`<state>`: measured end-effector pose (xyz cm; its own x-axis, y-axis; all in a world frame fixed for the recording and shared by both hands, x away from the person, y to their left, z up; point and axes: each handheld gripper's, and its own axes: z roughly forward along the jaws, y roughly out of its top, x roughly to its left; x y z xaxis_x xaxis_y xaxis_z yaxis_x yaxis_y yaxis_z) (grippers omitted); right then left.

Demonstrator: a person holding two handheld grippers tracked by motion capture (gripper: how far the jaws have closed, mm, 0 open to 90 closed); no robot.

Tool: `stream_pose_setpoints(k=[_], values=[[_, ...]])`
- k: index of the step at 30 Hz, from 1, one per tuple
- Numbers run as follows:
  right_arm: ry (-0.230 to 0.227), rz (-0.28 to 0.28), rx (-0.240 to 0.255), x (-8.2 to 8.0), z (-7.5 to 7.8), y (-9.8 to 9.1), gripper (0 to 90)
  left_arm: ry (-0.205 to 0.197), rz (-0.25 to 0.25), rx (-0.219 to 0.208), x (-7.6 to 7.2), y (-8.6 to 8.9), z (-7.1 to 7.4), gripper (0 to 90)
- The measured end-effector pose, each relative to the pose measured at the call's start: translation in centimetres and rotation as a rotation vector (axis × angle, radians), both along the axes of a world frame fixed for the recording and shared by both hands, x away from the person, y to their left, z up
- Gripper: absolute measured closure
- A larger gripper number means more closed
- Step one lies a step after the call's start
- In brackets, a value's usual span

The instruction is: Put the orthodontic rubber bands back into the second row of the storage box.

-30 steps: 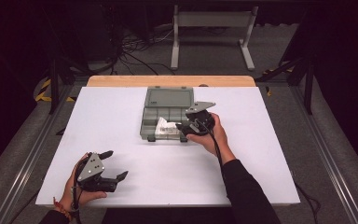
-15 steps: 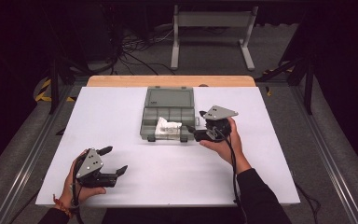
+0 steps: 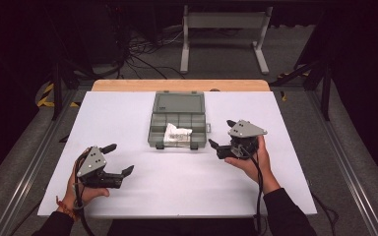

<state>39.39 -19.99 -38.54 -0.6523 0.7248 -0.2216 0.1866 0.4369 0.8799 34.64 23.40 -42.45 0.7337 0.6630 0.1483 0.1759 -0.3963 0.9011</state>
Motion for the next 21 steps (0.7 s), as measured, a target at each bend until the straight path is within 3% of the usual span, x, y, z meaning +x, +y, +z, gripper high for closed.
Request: stream_pose_setpoints(k=[4, 9, 15, 17, 18, 20, 21], values=[[0.007, -0.013, 0.006, -0.5, -0.5, -1.1, 5.9, -0.005, 0.016, -0.007, 0.9, 0.0, 0.5, 3.2], [0.006, -0.026, -0.001, -1.3, -1.1, -2.2, 8.4, -0.015, 0.013, -0.009, 1.4, 0.6, 0.7, 3.4], [0.024, -0.013, 0.0, -2.6, -1.6, -3.4, 12.3, 0.003, 0.029, 0.007, 1.2, 1.5, -0.2, 9.8], [0.026, -0.014, 0.001, -2.9, -2.0, -3.8, 19.9, -0.005, 0.045, 0.069, 1.0, 1.5, -0.6, 24.6], [0.048, 0.001, -0.003, -3.0, -2.3, -3.9, 27.3, -0.001, 0.026, 0.064, 0.9, 1.6, -0.8, 31.7], [0.049, -0.011, -0.028, -3.1, -3.0, -4.2, 43.5, 0.019, 0.017, 0.061, 0.8, 1.8, -1.2, 52.0], [0.077, 0.001, -0.013, -3.1, -3.4, -4.5, 53.5, 0.023, 0.006, 0.055, 0.7, 1.9, -1.3, 61.4]])
